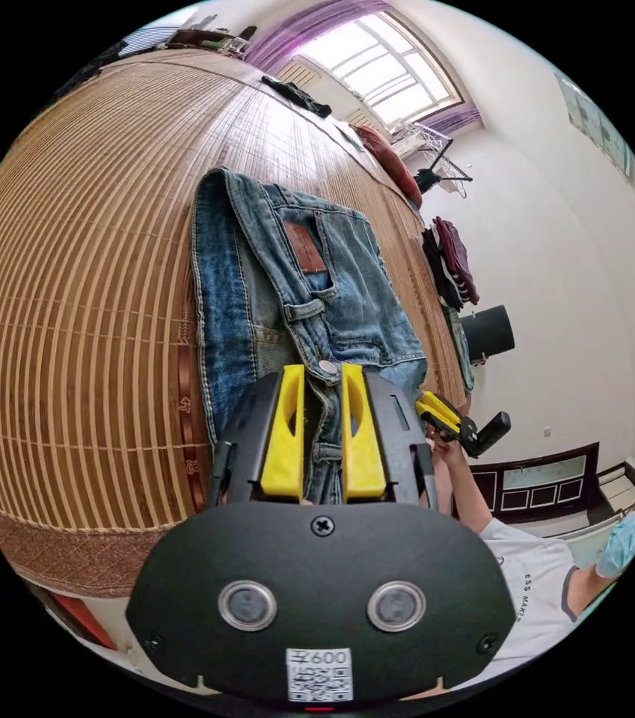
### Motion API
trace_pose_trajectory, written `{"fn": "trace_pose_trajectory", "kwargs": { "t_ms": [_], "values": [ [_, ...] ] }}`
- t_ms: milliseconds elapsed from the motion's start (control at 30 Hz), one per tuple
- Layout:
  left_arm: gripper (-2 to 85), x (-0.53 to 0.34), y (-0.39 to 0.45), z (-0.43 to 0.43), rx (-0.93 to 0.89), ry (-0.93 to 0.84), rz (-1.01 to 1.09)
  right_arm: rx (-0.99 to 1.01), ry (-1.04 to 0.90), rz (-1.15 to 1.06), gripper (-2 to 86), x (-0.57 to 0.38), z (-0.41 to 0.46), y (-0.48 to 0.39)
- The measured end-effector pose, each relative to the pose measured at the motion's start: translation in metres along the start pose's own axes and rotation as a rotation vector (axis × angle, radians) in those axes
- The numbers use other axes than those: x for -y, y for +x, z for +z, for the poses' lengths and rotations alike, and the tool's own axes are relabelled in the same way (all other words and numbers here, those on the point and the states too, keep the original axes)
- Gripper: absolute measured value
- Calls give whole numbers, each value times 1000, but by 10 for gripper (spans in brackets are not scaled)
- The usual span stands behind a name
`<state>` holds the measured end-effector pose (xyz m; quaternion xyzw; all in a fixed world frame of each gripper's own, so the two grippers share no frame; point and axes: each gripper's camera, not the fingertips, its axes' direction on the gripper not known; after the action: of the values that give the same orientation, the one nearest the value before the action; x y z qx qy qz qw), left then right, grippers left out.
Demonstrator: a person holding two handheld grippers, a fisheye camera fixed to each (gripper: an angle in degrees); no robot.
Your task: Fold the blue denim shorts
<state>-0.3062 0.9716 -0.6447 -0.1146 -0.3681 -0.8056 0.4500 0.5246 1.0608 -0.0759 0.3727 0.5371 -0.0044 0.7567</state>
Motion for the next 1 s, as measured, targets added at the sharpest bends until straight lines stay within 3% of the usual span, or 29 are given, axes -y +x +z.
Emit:
{"fn": "trace_pose_trajectory", "kwargs": {
  "t_ms": [167,300,367,400,500,533,800,867,933,1000],
  "values": [
    [35,-5,-14,-14,-122,56,-58,201,40,163,10,0,-27,62],
    [27,4,38,-67,-259,174,179,286,35,218,-6,3,-42,88],
    [25,3,44,-96,-189,239,188,254,29,181,-7,8,-48,82],
    [24,5,34,-100,-57,206,109,235,30,165,-8,10,-53,79],
    [21,10,13,-56,352,-107,33,247,29,175,-8,16,-64,84],
    [20,6,14,-45,400,-127,55,253,29,180,-8,16,-65,86],
    [20,-5,42,-39,444,-94,81,266,30,194,-9,33,-92,88],
    [20,-5,81,-45,404,-84,258,269,29,198,-9,37,-97,87],
    [20,-28,132,-100,131,187,513,261,31,193,-9,41,-102,84],
    [20,-39,110,-128,-48,370,396,255,32,190,-9,47,-109,79]
  ]
}}
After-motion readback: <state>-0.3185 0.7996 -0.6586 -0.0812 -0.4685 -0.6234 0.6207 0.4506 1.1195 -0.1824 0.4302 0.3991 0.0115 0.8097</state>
